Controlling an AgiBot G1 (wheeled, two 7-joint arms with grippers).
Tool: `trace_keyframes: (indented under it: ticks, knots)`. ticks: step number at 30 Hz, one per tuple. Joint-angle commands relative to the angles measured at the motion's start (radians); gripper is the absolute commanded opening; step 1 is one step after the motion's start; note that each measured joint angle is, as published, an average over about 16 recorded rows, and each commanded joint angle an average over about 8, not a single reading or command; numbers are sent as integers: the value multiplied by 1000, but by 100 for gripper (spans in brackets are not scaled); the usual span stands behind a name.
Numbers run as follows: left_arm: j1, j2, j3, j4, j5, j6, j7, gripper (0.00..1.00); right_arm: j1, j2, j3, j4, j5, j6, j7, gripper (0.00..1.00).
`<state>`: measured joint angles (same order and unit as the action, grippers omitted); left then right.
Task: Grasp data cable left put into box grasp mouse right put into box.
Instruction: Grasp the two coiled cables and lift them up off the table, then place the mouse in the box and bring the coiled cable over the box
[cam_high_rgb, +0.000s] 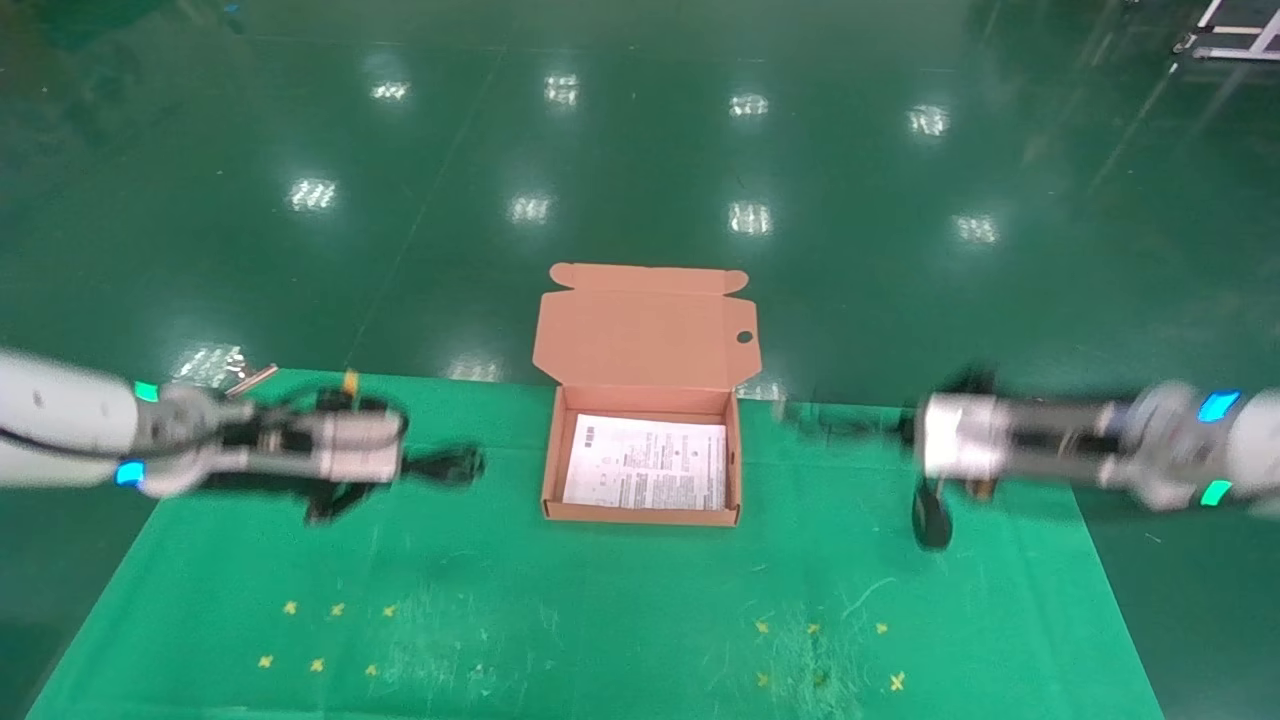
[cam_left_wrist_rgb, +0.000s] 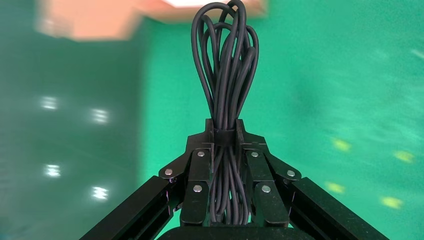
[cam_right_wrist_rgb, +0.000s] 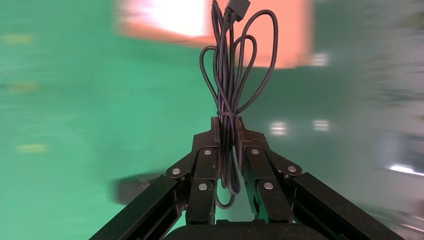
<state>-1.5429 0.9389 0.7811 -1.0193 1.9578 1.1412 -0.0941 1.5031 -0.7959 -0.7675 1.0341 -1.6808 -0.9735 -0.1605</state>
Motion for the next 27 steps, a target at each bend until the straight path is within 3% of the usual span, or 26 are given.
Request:
trace_keyframes:
  ticks: [1, 7, 17, 27]
  knots:
    - [-26, -12, -11, -49, 3, 0, -17, 0, 45, 20, 21, 36, -6, 11, 18, 0]
    - [-90, 21, -38, -105, 32, -55, -61, 0, 165, -82, 52, 2, 12, 48, -20, 0]
    - [-158, 82, -56, -123, 71, -122, -87, 0, 287, -289, 92, -191, 95, 105, -183, 0]
    - [-164, 84, -61, -133, 75, -138, -85, 0, 312, -360, 117, -279, 161, 91, -275, 0]
